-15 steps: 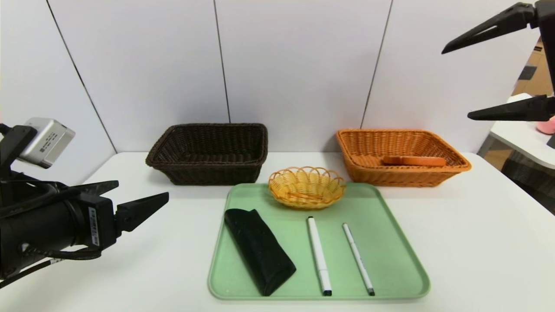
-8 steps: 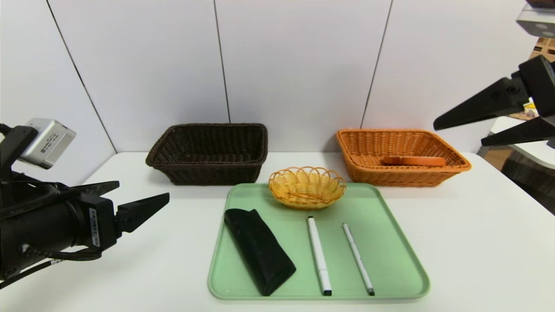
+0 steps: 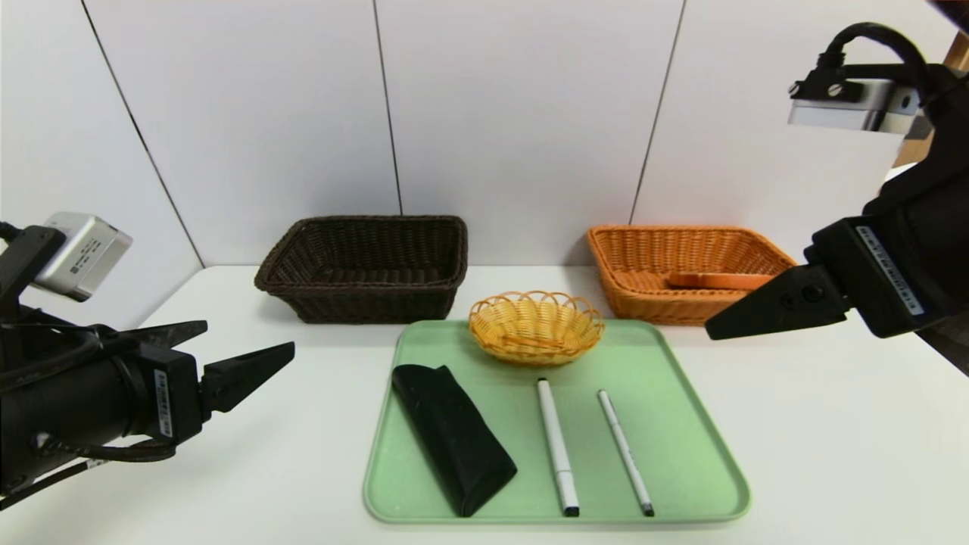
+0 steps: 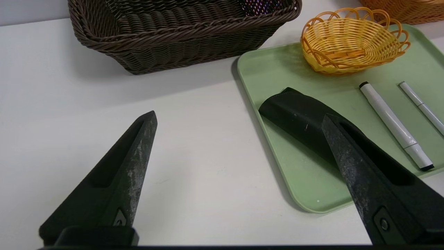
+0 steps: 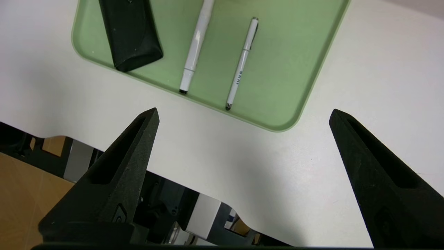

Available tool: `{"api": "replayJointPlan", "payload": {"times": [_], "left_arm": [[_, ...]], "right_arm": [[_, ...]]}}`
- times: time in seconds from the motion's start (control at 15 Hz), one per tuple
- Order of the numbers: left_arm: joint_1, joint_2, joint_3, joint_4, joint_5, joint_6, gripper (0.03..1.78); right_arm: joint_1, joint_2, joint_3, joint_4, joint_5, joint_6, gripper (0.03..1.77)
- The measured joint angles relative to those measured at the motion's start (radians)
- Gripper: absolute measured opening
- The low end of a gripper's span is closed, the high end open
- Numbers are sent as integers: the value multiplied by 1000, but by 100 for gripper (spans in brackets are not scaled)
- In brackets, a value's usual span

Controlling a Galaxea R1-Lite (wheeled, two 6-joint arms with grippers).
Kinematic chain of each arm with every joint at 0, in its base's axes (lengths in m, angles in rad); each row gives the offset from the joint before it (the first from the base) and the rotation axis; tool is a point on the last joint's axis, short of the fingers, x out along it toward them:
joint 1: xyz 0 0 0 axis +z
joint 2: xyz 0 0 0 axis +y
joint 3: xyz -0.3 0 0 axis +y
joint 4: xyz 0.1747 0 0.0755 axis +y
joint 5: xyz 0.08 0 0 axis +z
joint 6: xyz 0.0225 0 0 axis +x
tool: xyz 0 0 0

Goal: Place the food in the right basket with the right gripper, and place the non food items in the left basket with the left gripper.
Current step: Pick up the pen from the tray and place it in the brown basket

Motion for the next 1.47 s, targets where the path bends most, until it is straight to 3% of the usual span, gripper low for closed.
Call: {"api": "replayJointPlan", "payload": {"times": [0.27,0.6,0.8,1.0,1.47], "left_arm": [[0,-8,10,0,0,-1,169],[0,-23,14,3,0,-1,169],[1,-42,29,5,1,-2,169],[1,-55,31,5,5,-3,169],[1,-70,26,5,7,-3,169]], "right_arm": [[12,26,66,0,-9,29,169],[11,137,127,-11,-8,216,169],[11,229,133,-55,-9,279,169],[11,315,139,-90,-11,321,169],[0,419,211,-145,-7,330,169]]}}
